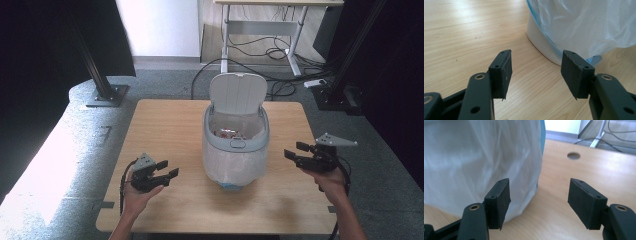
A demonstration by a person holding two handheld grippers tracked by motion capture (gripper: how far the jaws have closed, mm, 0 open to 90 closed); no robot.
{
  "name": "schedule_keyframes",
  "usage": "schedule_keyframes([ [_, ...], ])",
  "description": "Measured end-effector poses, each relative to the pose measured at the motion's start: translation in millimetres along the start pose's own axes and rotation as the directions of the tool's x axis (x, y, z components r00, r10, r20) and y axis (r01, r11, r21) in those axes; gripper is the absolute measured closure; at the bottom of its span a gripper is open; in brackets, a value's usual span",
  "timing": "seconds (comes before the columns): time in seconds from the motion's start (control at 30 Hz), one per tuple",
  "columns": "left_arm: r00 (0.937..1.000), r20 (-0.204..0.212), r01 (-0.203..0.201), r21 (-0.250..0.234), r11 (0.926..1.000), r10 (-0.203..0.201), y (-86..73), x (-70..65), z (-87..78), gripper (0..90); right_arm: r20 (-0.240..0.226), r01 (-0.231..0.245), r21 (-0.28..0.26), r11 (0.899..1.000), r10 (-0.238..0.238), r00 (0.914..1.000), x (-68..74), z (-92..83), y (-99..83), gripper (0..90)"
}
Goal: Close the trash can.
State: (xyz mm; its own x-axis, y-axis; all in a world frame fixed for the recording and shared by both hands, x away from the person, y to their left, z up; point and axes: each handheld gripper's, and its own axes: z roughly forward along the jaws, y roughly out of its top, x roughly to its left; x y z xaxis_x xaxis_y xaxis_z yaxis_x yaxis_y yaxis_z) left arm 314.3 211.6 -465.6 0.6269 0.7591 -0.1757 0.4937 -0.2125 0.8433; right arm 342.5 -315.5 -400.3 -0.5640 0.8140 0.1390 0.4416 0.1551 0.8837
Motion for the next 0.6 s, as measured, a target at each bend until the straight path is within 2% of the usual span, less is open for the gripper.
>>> schedule_keyframes([
  [0.03,1.0,0.003,0.008,0.001,1.0,-0.008,-1.6,1.2,0.1,42.7,-0.007,0.005,-0.011,1.0,-0.005,1.0,0.3,-1.7,11.7,34.1],
  [0.07,1.0,0.003,0.008,0.001,1.0,-0.008,-1.6,1.2,0.1,42.7,-0.007,0.005,-0.011,1.0,-0.005,1.0,0.3,-1.7,11.7,34.1],
  [0.1,0.9998,0.006,0.018,0.004,0.9998,-0.018,-4.1,3.3,0.4,42.7,-0.02,0.0,-0.023,1.0,0.0,0.9998,1.2,-2.8,22.9,34.4],
  [0.13,0.9998,0.006,0.018,0.004,0.9998,-0.018,-4.1,3.3,0.4,42.8,-0.02,0.0,-0.023,1.0,0.0,0.9998,1.2,-2.8,22.9,34.4],
  [0.17,0.9995,0.009,0.029,0.006,0.9996,-0.029,-6.3,5.1,0.8,42.8,-0.03,-0.001,-0.033,0.999,0.0,0.9995,2.4,-2.7,33.2,34.5],
  [0.23,0.9994,0.01,0.034,0.007,0.9994,-0.034,-7.3,5.7,1.3,42.9,-0.043,-0.004,-0.041,0.999,0.002,0.9991,3.8,-0.9,42.6,34.6],
  [0.6,0.9992,0.022,0.033,0.037,0.9988,-0.033,-12.7,4.7,8.5,42.9,-0.066,0.02,-0.035,0.999,-0.022,0.9975,9.5,22.1,76.9,35.6],
])
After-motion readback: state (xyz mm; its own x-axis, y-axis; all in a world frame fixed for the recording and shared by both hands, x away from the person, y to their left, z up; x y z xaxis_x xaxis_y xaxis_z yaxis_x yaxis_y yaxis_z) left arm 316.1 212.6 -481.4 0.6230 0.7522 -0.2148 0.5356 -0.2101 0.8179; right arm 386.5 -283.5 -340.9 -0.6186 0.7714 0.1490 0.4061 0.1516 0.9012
